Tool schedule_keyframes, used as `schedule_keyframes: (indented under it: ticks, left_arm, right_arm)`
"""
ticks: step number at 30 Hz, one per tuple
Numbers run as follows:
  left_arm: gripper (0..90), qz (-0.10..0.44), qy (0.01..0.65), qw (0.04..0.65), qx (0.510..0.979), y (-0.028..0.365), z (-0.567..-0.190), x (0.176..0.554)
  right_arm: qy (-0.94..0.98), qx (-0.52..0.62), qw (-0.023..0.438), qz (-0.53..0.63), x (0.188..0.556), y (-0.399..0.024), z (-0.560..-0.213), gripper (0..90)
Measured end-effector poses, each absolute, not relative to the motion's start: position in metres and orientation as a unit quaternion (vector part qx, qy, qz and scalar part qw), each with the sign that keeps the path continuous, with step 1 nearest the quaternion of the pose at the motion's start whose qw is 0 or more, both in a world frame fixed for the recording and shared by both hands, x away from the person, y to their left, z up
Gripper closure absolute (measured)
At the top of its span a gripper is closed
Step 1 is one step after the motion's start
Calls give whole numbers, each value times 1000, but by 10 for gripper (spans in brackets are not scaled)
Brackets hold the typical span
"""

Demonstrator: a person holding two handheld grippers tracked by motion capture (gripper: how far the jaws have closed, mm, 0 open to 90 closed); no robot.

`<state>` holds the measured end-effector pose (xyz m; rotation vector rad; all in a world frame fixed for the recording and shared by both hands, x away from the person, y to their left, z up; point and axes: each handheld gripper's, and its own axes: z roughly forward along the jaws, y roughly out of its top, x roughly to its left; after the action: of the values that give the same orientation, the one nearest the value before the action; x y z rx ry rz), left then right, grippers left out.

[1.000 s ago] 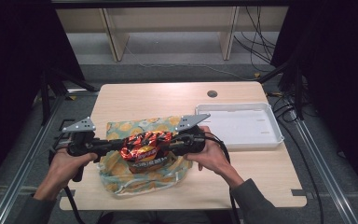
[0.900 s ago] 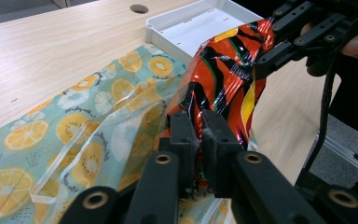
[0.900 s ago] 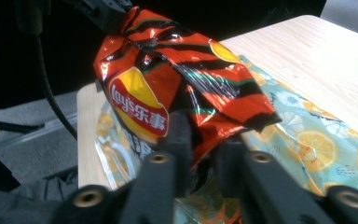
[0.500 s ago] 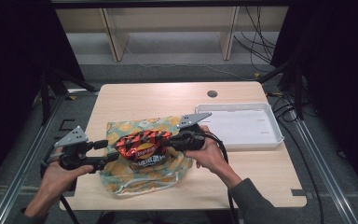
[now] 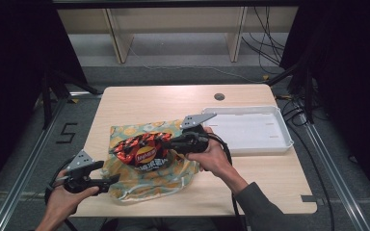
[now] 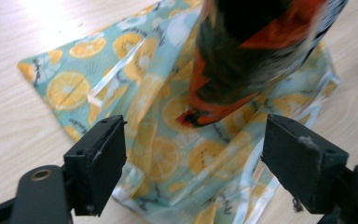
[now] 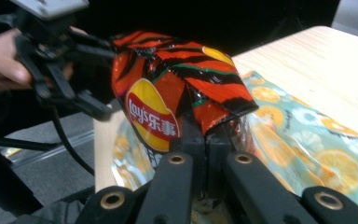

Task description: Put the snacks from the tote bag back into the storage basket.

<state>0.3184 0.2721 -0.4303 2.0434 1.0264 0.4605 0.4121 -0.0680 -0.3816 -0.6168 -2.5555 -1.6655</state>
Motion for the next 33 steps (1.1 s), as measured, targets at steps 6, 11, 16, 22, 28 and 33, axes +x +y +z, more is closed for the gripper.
schedule_keyframes:
  ticks: [6,11,16,22,28,33]
  left_arm:
    - [212,201,399,372,814,275,-439,315]
    - [213,214,381,348,830,283,-440,314]
    - [215,210,402,358,816,283,-446,311]
    - [213,224,381,341,830,289,-445,313]
    - [207,222,425,347,806,287,-447,310]
    - [201,228,392,337,825,294,-445,312]
  right_arm:
    - [-817,-184,24,-547,412,-58,-373,900]
    - [-809,-179,31,-558,410,-53,-360,900]
    - [-803,-175,28,-569,406,-51,-341,900]
    - [-797,-160,18,-583,402,-52,-310,900]
    - [-789,-153,2,-595,400,-63,-284,900]
    - [-782,-170,-21,-599,405,-92,-259,900]
